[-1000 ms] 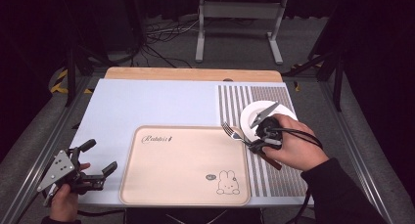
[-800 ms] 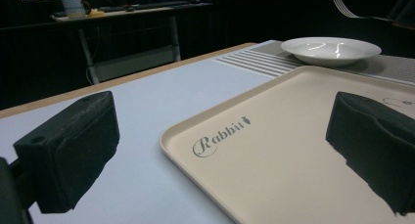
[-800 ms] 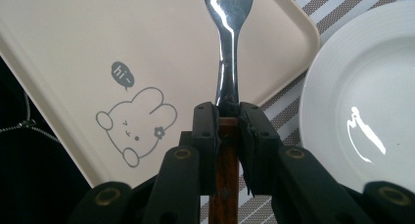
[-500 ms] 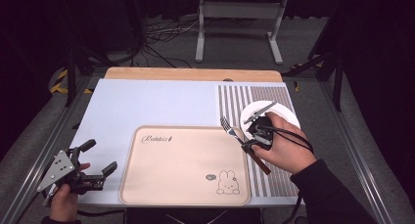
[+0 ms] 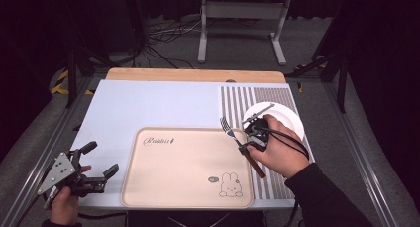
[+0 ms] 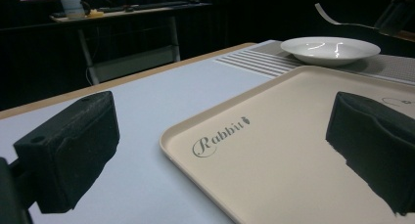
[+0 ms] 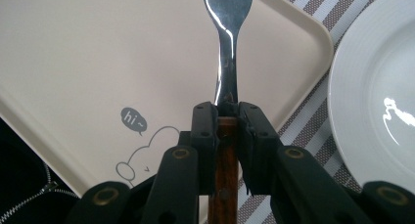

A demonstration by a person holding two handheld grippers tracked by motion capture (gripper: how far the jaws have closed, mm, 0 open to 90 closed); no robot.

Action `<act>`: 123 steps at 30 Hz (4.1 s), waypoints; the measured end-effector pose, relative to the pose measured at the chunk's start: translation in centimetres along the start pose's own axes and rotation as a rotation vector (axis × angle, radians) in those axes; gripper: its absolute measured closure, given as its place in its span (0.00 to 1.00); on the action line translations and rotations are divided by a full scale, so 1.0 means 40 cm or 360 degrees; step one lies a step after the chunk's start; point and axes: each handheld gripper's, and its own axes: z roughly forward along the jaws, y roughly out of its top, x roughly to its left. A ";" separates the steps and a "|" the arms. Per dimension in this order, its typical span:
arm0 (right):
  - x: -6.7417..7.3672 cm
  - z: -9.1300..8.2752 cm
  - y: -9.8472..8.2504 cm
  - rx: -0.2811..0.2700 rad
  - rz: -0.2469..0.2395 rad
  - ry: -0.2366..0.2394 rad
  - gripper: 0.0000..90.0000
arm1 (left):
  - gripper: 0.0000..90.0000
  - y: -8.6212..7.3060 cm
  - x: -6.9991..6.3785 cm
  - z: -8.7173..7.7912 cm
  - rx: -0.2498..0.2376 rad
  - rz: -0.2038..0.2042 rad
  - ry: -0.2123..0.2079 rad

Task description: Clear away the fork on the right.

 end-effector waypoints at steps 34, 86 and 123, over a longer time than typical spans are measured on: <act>0.059 0.161 0.001 0.0206 0.0186 0.0044 0.87 | 0.00 0.000 0.000 -0.001 -0.0001 -0.0004 -0.0004; 0.067 0.192 0.003 0.0164 0.0028 0.0092 0.57 | 0.00 0.001 0.001 -0.001 0.0002 0.0000 -0.0016; 0.058 0.290 0.040 -0.0214 -0.0634 0.0164 1.00 | 0.00 0.000 0.002 -0.001 -0.0006 -0.0005 -0.0014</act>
